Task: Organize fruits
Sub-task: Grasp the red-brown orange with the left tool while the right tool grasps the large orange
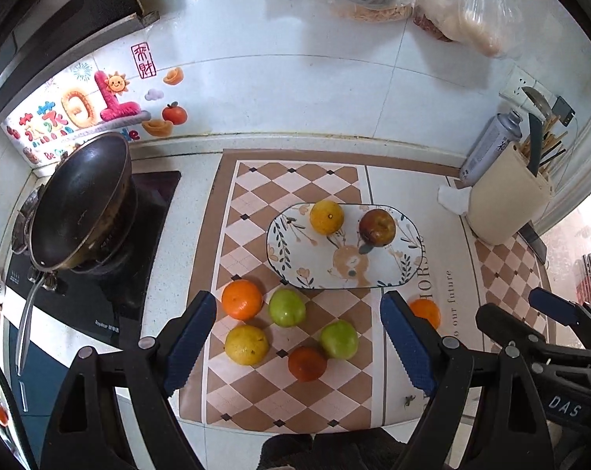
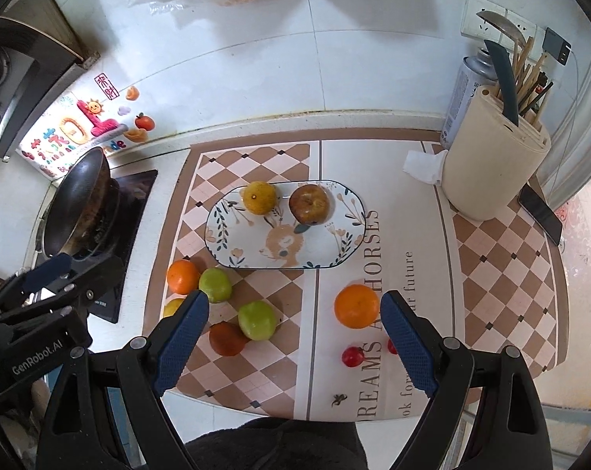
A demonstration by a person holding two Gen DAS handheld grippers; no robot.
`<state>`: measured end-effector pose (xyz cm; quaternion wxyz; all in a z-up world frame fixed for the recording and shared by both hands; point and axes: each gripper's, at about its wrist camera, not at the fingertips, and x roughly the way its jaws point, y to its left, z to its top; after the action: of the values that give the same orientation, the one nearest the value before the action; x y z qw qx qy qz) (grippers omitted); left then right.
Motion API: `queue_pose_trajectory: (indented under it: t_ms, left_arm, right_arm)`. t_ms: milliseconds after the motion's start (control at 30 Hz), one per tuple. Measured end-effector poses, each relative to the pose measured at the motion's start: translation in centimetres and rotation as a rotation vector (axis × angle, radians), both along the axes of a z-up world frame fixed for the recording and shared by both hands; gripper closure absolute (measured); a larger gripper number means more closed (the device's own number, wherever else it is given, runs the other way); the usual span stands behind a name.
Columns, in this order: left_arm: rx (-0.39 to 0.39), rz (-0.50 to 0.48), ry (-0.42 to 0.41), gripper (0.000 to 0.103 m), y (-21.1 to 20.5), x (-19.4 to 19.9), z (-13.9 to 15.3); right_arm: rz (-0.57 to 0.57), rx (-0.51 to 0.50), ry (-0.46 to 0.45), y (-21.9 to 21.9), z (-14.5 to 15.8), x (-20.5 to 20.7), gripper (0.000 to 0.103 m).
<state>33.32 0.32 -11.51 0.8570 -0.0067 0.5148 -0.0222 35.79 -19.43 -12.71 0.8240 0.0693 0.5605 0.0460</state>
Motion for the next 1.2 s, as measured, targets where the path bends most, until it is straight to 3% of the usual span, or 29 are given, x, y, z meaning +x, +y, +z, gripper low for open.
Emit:
queue_pose_trajectory:
  t_ms: [167,233,300,500,667,833,933,1000,1033,1100,1200]
  left_arm:
    - [-0.021,0.021,0.040,0.017,0.8,0.3,-1.5]
    - [-0.013,0.031,0.061,0.003,1.2,0.6,-2.9]
    - [0.005,0.038,0.095,0.003,1.5,0.8,-4.5]
    - [0.008,0.067,0.285,0.003,1.9,1.2,-11.7]
    - [-0.080,0.111,0.413,0.003,2.0,1.0,-16.8]
    - [-0.138,0.144,0.514,0.022,1.9,1.1,-20.5]
    - [-0.144,0.136,0.543,0.024,1.4,1.0,-21.8]
    - [-0.151,0.122,0.546,0.029,0.9,1.0,-22.4]
    - [-0.153,0.118,0.545,0.042,0.7,1.0,-22.7]
    - [-0.171,0.101,0.548,0.052,0.2,1.0,-23.3]
    - [-0.132,0.067,0.503,0.053,-0.7,1.0,-23.0]
  right_arm:
    - [-0.025,0.052,0.031,-1.7,-2.0,0.6,0.011]
    - [-0.040,0.063,0.045,-2.6,-3.3,0.8,0.011]
    - [-0.054,0.063,0.069,-3.5,-4.9,1.1,0.011]
    - [-0.123,0.054,0.182,-6.9,-11.6,2.6,0.011]
    - [-0.150,0.079,0.315,-8.7,-18.8,4.2,0.011]
    - [-0.105,0.074,0.403,-7.7,-24.1,5.2,0.016]
    - [-0.072,0.081,0.435,-6.9,-25.8,5.5,0.033]
    - [-0.062,0.070,0.436,-6.5,-26.2,5.6,0.035]
    - [-0.050,0.060,0.429,-6.3,-26.1,5.6,0.035]
    - [-0.029,0.085,0.442,-6.0,-26.3,5.3,0.036]
    - [0.019,0.119,0.471,-4.8,-26.2,4.3,0.036]
